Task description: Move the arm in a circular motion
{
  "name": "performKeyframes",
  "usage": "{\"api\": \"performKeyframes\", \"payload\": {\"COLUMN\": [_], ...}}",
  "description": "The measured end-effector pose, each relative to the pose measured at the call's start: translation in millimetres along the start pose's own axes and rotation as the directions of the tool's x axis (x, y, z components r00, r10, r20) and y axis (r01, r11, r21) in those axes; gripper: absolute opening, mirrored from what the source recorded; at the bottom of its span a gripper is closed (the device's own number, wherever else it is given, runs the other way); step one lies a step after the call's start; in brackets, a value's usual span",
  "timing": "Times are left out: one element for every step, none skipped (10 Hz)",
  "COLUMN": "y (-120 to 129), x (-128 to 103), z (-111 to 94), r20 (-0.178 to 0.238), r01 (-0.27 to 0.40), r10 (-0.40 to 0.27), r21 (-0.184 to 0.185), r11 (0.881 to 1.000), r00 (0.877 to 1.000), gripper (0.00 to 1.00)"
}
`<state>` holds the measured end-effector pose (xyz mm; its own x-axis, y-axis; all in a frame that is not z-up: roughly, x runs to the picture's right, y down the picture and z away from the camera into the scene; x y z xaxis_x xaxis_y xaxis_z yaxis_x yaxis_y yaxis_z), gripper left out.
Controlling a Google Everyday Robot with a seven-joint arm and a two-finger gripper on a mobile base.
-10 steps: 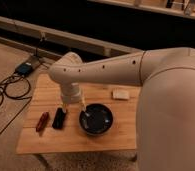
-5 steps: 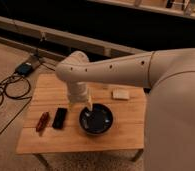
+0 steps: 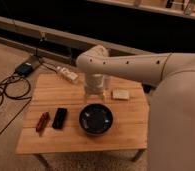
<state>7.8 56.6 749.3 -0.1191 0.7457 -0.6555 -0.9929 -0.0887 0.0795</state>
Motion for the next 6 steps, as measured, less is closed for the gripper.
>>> {"api": "performKeyframes", "payload": {"y": [-5, -9, -12, -9, -2, 12], "x": [-15, -29, -49, -63, -79, -94], "z": [4, 6, 11, 14, 16, 18], "r20": [-0.009, -0.011, -0.017, -0.02, -0.019, -0.019], "r01": [-0.006, -0.01, -0.013, -0.007, 0.008, 0.036], "r10": [0.006, 0.01, 0.013, 0.006, -0.008, -0.037], "r21": [-0.004, -0.008, -0.008, -0.009, -0.011, -0.011], "r11": [1.0, 1.0, 1.0, 1.0, 1.0, 0.999], "r00": [1.0, 1.0, 1.0, 1.0, 1.0, 0.999], "gripper": [0.65, 0.65, 0.65, 0.65, 0.65, 0.65]}}
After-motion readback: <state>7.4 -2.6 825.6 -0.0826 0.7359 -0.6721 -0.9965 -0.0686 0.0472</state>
